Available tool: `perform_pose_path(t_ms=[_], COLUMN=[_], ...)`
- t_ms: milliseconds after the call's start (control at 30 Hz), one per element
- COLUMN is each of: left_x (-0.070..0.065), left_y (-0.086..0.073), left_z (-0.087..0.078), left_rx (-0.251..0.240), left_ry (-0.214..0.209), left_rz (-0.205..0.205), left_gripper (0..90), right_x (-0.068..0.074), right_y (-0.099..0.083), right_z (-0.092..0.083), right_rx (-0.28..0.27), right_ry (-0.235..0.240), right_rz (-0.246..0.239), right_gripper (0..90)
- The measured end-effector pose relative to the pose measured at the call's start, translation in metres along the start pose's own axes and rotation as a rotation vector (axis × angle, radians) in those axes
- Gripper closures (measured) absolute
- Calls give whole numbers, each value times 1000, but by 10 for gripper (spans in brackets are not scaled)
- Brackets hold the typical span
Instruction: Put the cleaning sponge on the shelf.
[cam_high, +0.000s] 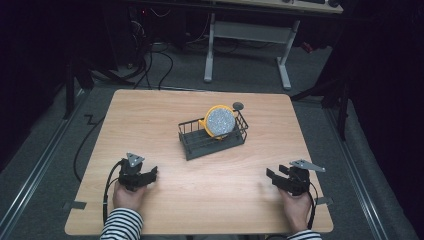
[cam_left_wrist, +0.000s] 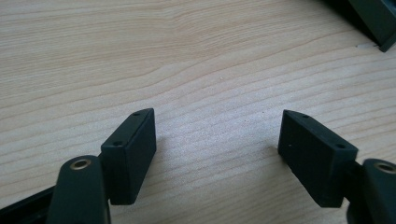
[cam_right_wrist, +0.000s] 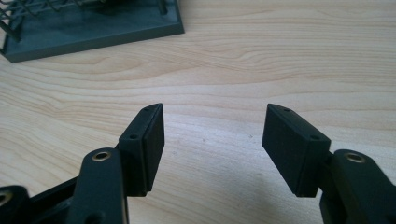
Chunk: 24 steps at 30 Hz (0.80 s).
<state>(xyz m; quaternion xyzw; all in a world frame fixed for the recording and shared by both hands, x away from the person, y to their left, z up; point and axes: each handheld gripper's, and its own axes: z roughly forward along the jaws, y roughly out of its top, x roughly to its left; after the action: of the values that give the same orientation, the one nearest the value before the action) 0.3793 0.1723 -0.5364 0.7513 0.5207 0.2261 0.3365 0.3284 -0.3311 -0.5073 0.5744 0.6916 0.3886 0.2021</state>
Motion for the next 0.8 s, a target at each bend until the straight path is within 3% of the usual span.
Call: perform_pose_path(t_ms=[333,700,800], left_x=[0,0,0], left_y=[0,0,0], left_z=[0,0,0], left_rx=[0,0,0], left_ry=[1,1,1], left_rz=[-1,-2,-1], left_gripper=[284,284,284], right_x=[-4,-3,-2], right_y=[-6,-10,-10], right_z=[13,21,23], right_rx=[31,46,61], right_ry=[-54,-79,-100], right_rz=[-20,-40,-65], right_gripper=[384,384,381])
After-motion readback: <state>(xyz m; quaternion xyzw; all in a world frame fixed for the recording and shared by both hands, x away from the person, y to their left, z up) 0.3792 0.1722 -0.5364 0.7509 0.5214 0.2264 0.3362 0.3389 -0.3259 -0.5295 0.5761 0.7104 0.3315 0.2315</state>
